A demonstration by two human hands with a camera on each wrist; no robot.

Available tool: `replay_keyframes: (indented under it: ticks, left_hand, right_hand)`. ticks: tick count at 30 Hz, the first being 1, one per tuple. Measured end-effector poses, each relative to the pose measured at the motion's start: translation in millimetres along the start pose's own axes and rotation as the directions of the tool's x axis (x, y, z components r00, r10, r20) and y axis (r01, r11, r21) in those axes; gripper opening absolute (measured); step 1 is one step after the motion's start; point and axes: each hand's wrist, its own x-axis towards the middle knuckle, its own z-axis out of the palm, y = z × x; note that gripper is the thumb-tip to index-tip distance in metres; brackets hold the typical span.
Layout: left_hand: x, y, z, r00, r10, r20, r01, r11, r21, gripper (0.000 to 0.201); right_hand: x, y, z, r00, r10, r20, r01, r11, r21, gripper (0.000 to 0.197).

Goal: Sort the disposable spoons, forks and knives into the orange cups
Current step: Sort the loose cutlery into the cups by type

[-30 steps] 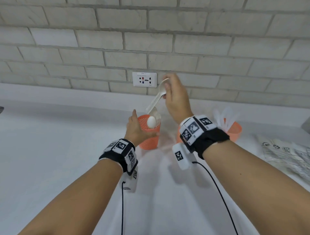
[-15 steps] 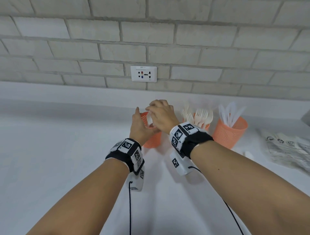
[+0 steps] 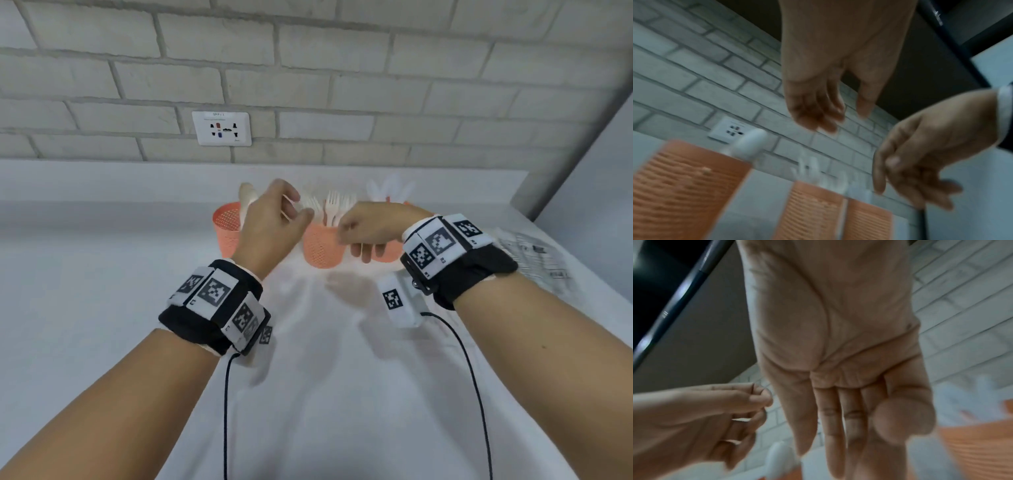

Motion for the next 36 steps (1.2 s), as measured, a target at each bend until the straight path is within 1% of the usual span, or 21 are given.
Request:
replay_keyframes:
  ticks: [1,2,3,4,6,8,9,12,16,17,19,21,24,25,27,29,30,32,33,34,36]
  left_hand:
    - [-6,10,12,0.984,-0.026,0.175,0.017,0.998,0.055,0.011]
    - [-11,18,26,0.940,-0.057,0.336,0.020,0.994,0.110,0.007]
    - [-17,23,40,0.882,-0.081,0.464,0.009,0.988,0.155,0.006]
    - [-24,27,55,0.823,-0.099,0.559,-0.011,0.982,0.190,0.008]
    - [-38,30,83,0.717,-0.145,0.682,-0.044,0.967,0.251,0.011]
    - [-48,32,106,0.642,-0.184,0.745,-0.076,0.951,0.301,0.012]
    - [-51,33,116,0.624,-0.192,0.757,-0.095,0.943,0.318,0.012]
    - [-58,38,144,0.617,-0.190,0.763,-0.189,0.906,0.379,0.018]
    - [-67,38,177,0.576,-0.230,0.785,-0.279,0.847,0.452,0.034]
    - [-67,38,183,0.573,-0.229,0.787,-0.303,0.833,0.463,0.032]
    - [-65,37,190,0.572,-0.232,0.787,-0.331,0.813,0.479,0.024]
    - [-61,36,191,0.542,-0.266,0.797,-0.344,0.795,0.499,0.022]
    - [-52,33,184,0.493,-0.319,0.809,-0.367,0.767,0.526,0.026]
    - [-48,32,180,0.499,-0.321,0.805,-0.367,0.763,0.532,0.028]
    - [-39,28,169,0.542,-0.305,0.783,-0.333,0.778,0.533,0.026]
    - [-30,24,160,0.590,-0.287,0.755,-0.221,0.842,0.492,0.013]
    - [-26,23,156,0.611,-0.282,0.740,-0.133,0.885,0.447,0.008]
    - [-21,25,151,0.657,-0.293,0.694,0.126,0.951,0.283,0.008]
    - [-20,28,151,0.681,-0.310,0.663,0.271,0.948,0.164,0.008]
    - [-20,31,151,0.703,-0.326,0.632,0.389,0.920,0.043,0.008]
    - [-22,40,157,0.735,-0.356,0.577,0.528,0.835,-0.157,0.009]
  right_hand:
    - [-8,17,0,0.998,0.055,0.032,-0.055,0.998,-0.008,0.015]
    - [-15,35,-1,0.993,0.110,0.049,-0.109,0.994,-0.014,0.016]
    - [-23,52,-1,0.986,0.160,0.054,-0.159,0.987,-0.023,0.017]
    - [-31,69,-1,0.978,0.205,0.048,-0.204,0.978,-0.032,0.018]
    - [-46,103,-1,0.958,0.287,0.017,-0.285,0.957,-0.059,0.017]
    - [-61,133,2,0.937,0.348,-0.007,-0.347,0.932,-0.109,0.018]
    - [-69,146,5,0.930,0.369,-0.006,-0.366,0.922,-0.129,0.019]
    - [-85,174,17,0.915,0.403,0.021,-0.395,0.905,-0.158,0.024]
    - [-86,187,36,0.922,0.386,0.019,-0.381,0.916,-0.125,0.043]
    - [-83,186,44,0.925,0.379,0.009,-0.374,0.917,-0.141,0.045]
    - [-79,184,58,0.933,0.353,-0.069,-0.360,0.915,-0.185,0.050]
    - [-76,183,66,0.930,0.339,-0.145,-0.360,0.919,-0.161,0.045]
    - [-76,188,61,0.931,0.346,-0.120,-0.360,0.923,-0.134,0.033]
    - [-76,192,57,0.934,0.341,-0.110,-0.353,0.928,-0.122,0.027]
    - [-81,200,53,0.948,0.298,-0.108,-0.308,0.947,-0.093,0.022]
    - [-86,203,51,0.976,0.198,-0.090,-0.203,0.978,-0.047,0.024]
    - [-89,202,51,0.988,0.144,-0.051,-0.145,0.989,-0.006,0.027]
    - [-92,196,52,0.996,0.082,0.026,-0.083,0.995,0.054,0.033]
    - [-91,194,54,0.998,0.058,0.036,-0.059,0.997,0.040,0.035]
    - [-90,194,57,0.999,0.033,0.023,-0.033,0.999,0.017,0.035]
    - [-85,194,60,0.999,0.004,-0.049,-0.003,1.000,0.019,0.029]
